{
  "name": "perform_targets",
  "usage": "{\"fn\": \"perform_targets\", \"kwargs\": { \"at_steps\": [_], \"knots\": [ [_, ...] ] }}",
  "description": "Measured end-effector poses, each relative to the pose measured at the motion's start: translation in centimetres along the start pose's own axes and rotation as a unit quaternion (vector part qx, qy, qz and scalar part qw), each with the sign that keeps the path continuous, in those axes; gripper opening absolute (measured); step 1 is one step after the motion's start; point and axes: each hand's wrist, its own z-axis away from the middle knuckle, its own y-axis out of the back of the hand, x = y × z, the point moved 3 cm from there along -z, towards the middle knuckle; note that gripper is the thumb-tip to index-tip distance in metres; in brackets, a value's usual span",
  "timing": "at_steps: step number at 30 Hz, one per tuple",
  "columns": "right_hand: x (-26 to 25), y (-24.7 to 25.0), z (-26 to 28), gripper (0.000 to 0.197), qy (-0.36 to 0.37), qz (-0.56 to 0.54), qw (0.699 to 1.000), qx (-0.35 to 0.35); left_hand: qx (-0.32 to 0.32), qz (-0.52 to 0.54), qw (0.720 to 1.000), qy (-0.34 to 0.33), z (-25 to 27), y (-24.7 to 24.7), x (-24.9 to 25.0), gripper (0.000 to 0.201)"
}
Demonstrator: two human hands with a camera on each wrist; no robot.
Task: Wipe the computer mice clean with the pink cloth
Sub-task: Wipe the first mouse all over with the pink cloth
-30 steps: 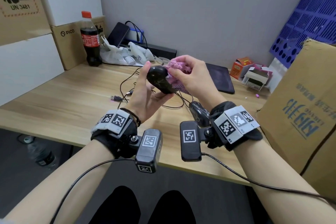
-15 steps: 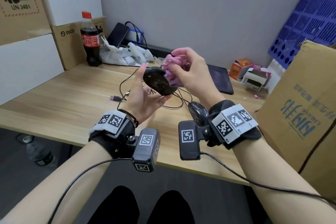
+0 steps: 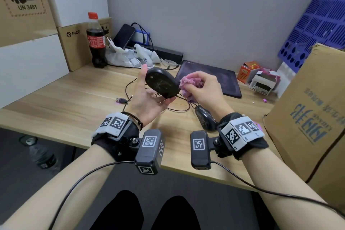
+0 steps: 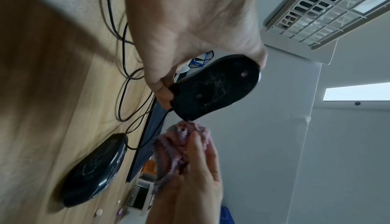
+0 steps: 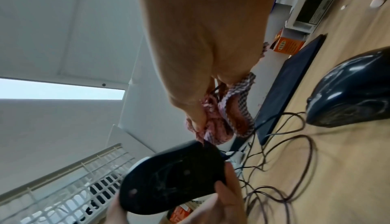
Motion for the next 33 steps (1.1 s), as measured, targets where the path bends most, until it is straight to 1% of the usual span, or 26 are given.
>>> {"fn": "perform_targets", "kwargs": {
  "at_steps": [3,5,7,9,11,14,16,17,19,21,26,28,30,33],
  "knots": [
    [-2.3,-0.1,-0.6,0.006,0.065,-0.020,0.998,0.004,0.001,-0.013,1.000,0.001,0.2,-0.4,-0.1,0.092],
    [-4.0,-0.5,-0.9,0.007,0.115,0.001,0.993,0.007,0.006,-0.022,1.000,0.003,0.3,-0.8,-0.2,0.090],
    [-4.7,-1.1,-1.2,0.009,0.137,0.023,0.990,0.001,0.001,-0.026,1.000,0.002,0.3,-1.1,-0.2,0.087],
    [-4.2,-1.4,-1.2,0.011,0.130,0.035,0.991,-0.006,-0.005,-0.027,1.000,-0.004,0.2,-1.2,0.0,0.083],
    [-2.8,-1.3,-1.1,0.011,0.105,0.043,0.994,-0.002,-0.004,-0.018,1.000,-0.003,0.3,-1.0,0.3,0.085],
    [-0.2,-0.6,-0.6,0.009,0.032,0.030,0.999,-0.004,0.000,-0.017,1.000,0.004,0.6,-0.5,0.6,0.090],
    [1.0,-0.3,-0.1,0.008,-0.012,0.030,0.999,-0.008,0.006,-0.021,1.000,0.010,0.7,-0.4,0.7,0.089],
    [1.2,-0.2,0.0,0.008,-0.022,0.025,0.999,-0.004,0.008,-0.022,1.000,0.008,0.7,-0.4,0.7,0.087],
    [0.8,-0.2,0.0,0.007,-0.014,0.001,1.000,0.007,0.003,-0.021,1.000,0.000,0.7,-0.6,0.6,0.086],
    [-0.5,-0.4,-0.2,0.007,0.012,-0.011,1.000,0.009,-0.005,-0.028,1.000,-0.010,0.7,-1.1,0.3,0.084],
    [-4.8,-1.3,-0.2,0.013,0.127,0.007,0.992,-0.010,0.009,-0.041,0.999,-0.023,1.1,-2.1,0.0,0.073],
    [-5.2,-1.6,-0.2,0.013,0.146,0.021,0.989,-0.018,0.011,-0.041,0.999,-0.020,1.1,-2.3,0.1,0.072],
    [-4.5,-1.3,-0.4,0.011,0.137,0.019,0.990,-0.012,0.017,-0.045,0.999,-0.021,1.1,-2.3,0.3,0.071],
    [-1.9,-0.5,-0.5,0.007,0.063,0.007,0.998,0.005,0.017,-0.039,0.999,-0.024,1.0,-2.0,0.5,0.075]
  ]
}}
